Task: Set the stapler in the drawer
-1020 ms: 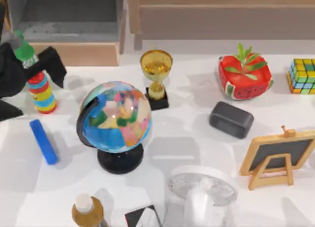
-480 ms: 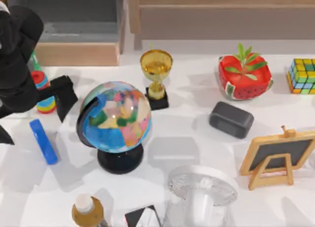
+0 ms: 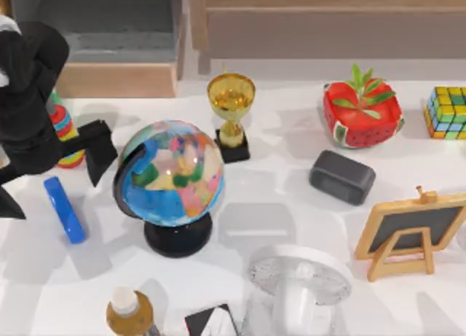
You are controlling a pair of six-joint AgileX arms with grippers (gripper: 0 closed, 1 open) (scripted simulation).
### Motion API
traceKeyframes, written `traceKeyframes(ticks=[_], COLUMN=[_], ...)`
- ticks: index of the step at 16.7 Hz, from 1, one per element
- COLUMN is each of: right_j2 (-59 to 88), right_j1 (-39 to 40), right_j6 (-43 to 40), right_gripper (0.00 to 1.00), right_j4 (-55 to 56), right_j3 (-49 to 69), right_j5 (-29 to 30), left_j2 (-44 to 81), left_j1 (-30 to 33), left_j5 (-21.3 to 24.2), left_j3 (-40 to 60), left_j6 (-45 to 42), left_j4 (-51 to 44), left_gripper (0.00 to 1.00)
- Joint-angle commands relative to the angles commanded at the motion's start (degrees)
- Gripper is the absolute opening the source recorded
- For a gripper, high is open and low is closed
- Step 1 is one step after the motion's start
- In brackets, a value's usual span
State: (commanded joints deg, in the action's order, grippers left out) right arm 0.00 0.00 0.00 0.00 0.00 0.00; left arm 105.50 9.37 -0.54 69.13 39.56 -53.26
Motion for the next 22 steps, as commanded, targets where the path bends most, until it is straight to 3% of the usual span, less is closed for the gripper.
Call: traceKeyframes(ticks=[5, 10, 22], right_j2=[0.0, 0.0, 0.0], right_j1=[0.0, 0.0, 0.0], right_j6=[0.0, 0.0, 0.0], right_gripper=[1.00, 1.00, 1.00], right_j4=[0.0, 0.0, 0.0], right_j3=[0.0, 0.0, 0.0], right_j5=[0.0, 0.0, 0.0], left_j2=[4.5, 5.1, 5.1], left_j1=[0.3, 0.3, 0.3], left_j5=[0.0, 0.0, 0.0], left_j3=[-5.4, -6.1, -6.1], left_j6=[0.2, 0.2, 0.2], left_j4=[10.2, 11.3, 11.3], left_gripper=[1.00, 1.00, 0.10])
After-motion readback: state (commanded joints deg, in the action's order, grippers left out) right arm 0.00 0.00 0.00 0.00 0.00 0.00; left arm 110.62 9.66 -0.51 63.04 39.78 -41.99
